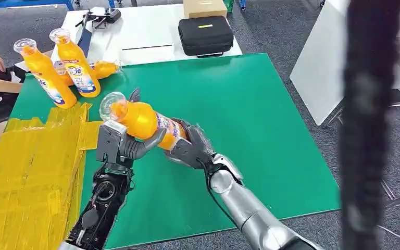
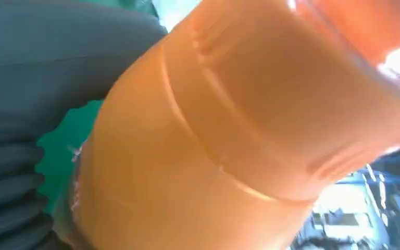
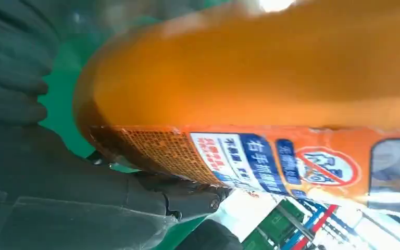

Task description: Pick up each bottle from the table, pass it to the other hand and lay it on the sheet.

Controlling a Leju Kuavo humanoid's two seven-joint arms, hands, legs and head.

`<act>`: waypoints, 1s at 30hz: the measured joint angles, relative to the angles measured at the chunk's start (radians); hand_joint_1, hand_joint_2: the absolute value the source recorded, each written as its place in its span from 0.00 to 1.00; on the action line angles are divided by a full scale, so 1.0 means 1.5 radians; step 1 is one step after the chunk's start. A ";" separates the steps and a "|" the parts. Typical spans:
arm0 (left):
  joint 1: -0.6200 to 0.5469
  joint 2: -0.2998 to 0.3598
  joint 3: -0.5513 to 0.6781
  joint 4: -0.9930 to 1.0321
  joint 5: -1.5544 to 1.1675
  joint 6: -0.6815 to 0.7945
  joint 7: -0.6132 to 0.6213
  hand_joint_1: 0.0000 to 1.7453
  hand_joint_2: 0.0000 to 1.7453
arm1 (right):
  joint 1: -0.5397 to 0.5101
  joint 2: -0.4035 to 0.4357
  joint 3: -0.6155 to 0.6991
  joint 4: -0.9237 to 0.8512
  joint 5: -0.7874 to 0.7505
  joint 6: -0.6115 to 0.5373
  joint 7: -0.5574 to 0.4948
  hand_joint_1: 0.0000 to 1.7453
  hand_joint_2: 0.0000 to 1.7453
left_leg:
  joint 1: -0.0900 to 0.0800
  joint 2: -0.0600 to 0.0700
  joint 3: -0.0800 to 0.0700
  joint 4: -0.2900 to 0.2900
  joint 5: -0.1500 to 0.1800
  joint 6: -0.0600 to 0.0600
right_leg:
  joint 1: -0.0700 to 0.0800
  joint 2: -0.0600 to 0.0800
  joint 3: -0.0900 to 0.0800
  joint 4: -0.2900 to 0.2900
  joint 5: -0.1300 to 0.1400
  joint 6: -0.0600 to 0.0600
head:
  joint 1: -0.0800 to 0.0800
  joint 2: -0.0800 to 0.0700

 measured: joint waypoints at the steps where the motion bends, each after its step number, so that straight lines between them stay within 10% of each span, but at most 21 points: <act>1: -0.002 0.000 0.005 0.008 0.001 0.003 -0.003 0.85 1.00 | 0.000 -0.001 0.002 0.000 0.000 -0.001 0.000 1.00 1.00 | 0.000 0.000 0.000 0.000 0.000 0.000 | 0.000 0.000 0.000 0.000 0.000 0.000 | 0.000 0.000; 2: -0.003 0.000 0.009 0.016 0.004 0.004 -0.007 1.00 1.00 | 0.000 -0.001 0.003 0.000 -0.001 -0.001 0.000 1.00 1.00 | 0.000 0.000 0.000 0.000 0.000 0.000 | 0.000 0.000 0.000 0.000 0.000 0.000 | -0.001 0.000; 24: -0.008 -0.014 0.054 0.055 0.093 -0.028 -0.027 1.00 1.00 | 0.000 -0.007 0.020 -0.002 -0.015 -0.007 0.004 1.00 1.00 | 0.000 0.000 0.000 0.000 0.000 0.000 | 0.000 0.000 0.000 0.000 0.000 0.000 | 0.000 0.000; 25: -0.008 -0.014 0.055 0.055 0.100 -0.030 -0.026 1.00 1.00 | 0.000 -0.007 0.021 -0.002 -0.015 -0.007 0.004 0.87 1.00 | 0.000 0.000 0.000 0.000 0.000 0.000 | 0.000 0.000 0.000 0.000 0.000 0.000 | 0.000 0.000; 26: -0.008 -0.014 0.056 0.056 0.107 -0.032 -0.026 1.00 1.00 | 0.000 -0.008 0.023 -0.002 -0.015 -0.007 0.005 0.03 1.00 | 0.000 0.000 0.000 0.000 0.000 0.000 | 0.000 0.000 0.000 0.000 0.000 0.000 | 0.000 0.000; 30: -0.007 -0.014 0.070 0.059 0.142 -0.022 -0.049 1.00 1.00 | 0.000 -0.008 0.025 -0.003 -0.025 -0.020 0.001 0.00 1.00 | 0.000 0.000 0.000 0.000 0.000 0.000 | 0.000 0.000 0.000 0.000 0.000 0.000 | 0.000 0.000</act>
